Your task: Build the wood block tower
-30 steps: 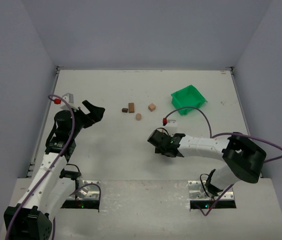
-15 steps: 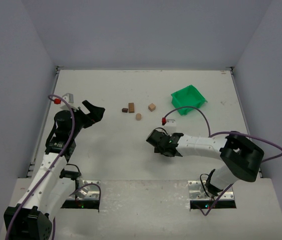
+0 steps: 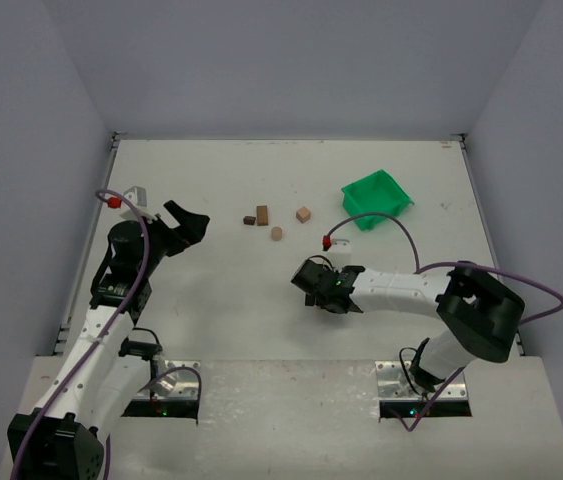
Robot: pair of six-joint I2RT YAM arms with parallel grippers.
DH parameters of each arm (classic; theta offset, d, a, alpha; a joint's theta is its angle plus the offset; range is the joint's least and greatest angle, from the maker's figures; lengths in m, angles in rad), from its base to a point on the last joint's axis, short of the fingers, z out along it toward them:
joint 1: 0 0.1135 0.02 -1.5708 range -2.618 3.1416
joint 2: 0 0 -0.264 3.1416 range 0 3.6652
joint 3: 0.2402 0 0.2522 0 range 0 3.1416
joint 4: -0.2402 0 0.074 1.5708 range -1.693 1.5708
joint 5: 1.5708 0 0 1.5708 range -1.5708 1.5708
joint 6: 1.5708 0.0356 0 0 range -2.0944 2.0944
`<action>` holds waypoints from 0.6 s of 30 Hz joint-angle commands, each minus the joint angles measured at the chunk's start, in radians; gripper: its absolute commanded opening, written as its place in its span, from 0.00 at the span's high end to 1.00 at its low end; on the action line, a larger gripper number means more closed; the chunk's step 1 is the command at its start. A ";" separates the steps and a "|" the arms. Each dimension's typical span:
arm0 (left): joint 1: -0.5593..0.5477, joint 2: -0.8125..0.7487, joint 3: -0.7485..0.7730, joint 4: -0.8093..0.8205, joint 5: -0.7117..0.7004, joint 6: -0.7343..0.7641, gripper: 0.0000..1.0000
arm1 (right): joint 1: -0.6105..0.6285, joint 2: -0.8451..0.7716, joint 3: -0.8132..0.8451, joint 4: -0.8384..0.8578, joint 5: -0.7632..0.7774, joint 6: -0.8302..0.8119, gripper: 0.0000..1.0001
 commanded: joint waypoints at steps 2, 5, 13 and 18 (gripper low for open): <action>-0.001 -0.018 -0.003 0.037 0.014 0.011 0.00 | 0.005 0.004 0.041 -0.008 0.026 0.017 0.25; -0.001 -0.018 -0.003 0.036 0.014 0.011 0.00 | 0.005 0.003 0.043 -0.009 0.023 0.016 0.24; -0.001 -0.015 -0.003 0.039 0.015 0.011 0.00 | 0.022 -0.045 0.024 0.055 0.007 -0.099 0.10; -0.001 -0.021 -0.005 0.036 0.014 0.011 0.00 | 0.025 -0.075 0.011 0.059 0.000 -0.126 0.07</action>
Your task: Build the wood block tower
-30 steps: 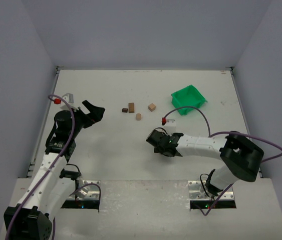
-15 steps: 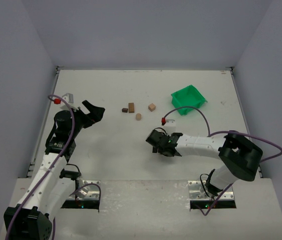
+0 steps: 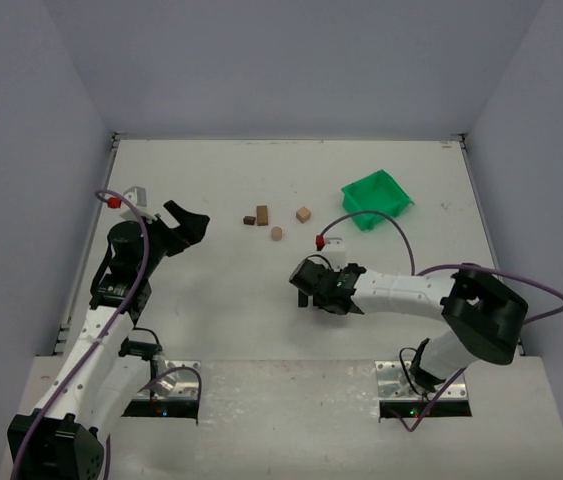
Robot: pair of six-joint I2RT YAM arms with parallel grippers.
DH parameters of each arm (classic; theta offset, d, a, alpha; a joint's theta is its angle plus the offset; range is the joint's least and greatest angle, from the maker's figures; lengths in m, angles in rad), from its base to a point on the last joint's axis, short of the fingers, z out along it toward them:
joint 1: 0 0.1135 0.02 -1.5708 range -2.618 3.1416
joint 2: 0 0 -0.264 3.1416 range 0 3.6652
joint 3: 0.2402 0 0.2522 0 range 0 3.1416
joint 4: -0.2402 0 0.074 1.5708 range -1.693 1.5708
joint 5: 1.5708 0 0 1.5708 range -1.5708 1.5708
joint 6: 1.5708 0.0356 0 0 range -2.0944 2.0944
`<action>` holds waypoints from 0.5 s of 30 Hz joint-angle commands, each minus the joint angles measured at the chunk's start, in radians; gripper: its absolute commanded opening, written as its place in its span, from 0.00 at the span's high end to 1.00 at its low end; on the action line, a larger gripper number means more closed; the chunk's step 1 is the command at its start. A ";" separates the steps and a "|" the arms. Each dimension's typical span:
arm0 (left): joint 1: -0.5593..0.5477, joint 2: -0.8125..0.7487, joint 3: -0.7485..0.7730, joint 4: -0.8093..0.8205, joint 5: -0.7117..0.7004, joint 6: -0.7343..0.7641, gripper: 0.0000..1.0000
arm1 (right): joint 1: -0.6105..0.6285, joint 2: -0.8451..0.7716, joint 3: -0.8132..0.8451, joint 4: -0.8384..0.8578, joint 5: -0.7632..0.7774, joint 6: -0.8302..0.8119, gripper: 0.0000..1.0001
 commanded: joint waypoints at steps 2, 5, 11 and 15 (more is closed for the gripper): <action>-0.001 -0.017 -0.005 0.035 0.010 0.011 0.00 | 0.009 -0.073 -0.009 0.049 0.011 -0.054 0.07; -0.001 -0.015 -0.005 0.033 0.007 0.009 0.00 | 0.009 -0.114 -0.016 0.075 0.011 -0.121 0.04; -0.001 0.018 0.004 0.035 0.007 0.008 0.00 | 0.009 -0.247 -0.066 0.124 0.054 -0.265 0.01; -0.002 0.084 0.027 0.045 0.033 0.001 0.00 | -0.006 -0.344 -0.110 0.144 0.142 -0.312 0.01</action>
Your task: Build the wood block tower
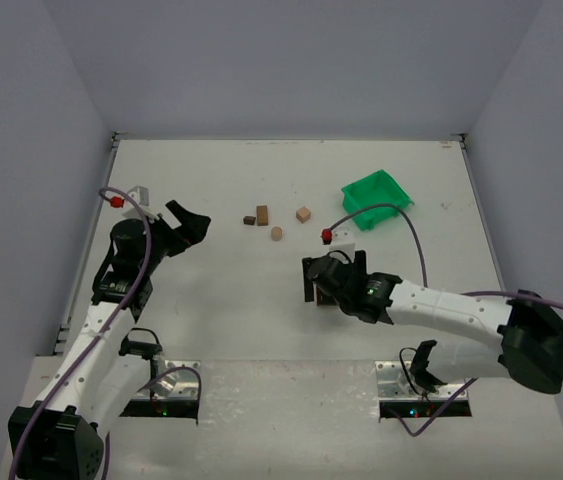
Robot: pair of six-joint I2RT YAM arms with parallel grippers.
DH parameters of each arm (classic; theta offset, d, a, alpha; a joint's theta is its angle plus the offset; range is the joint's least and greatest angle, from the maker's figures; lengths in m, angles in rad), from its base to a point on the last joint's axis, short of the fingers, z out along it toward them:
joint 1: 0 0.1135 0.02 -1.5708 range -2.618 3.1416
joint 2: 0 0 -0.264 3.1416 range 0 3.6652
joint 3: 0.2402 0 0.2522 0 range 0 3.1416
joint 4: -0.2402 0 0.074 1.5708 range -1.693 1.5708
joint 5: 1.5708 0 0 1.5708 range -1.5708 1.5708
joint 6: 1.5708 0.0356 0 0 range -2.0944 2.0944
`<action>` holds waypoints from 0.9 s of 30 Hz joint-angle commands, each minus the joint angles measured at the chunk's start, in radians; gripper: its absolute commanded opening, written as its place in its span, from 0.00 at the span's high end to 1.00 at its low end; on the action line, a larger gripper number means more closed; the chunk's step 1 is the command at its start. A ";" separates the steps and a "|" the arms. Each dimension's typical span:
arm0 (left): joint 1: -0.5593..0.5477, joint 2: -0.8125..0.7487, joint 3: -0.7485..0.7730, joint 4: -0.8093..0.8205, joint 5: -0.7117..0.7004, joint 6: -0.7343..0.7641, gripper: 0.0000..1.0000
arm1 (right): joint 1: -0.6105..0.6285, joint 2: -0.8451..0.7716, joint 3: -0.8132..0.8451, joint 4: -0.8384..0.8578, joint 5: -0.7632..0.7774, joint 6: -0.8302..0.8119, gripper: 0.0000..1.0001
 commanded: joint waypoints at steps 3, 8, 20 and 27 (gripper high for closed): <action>-0.010 0.133 0.047 0.052 0.067 -0.013 0.00 | -0.064 -0.128 -0.059 0.050 0.082 -0.107 0.01; -0.083 0.222 0.096 0.054 0.020 -0.011 0.00 | -0.275 -0.139 -0.074 0.078 -0.142 -0.154 0.01; -0.179 0.292 0.151 0.032 -0.082 -0.013 0.00 | -0.367 0.005 0.037 0.223 -0.320 -0.384 0.01; -0.179 0.292 0.163 0.011 -0.129 -0.002 0.00 | -0.377 0.150 0.128 0.223 -0.364 -0.422 0.01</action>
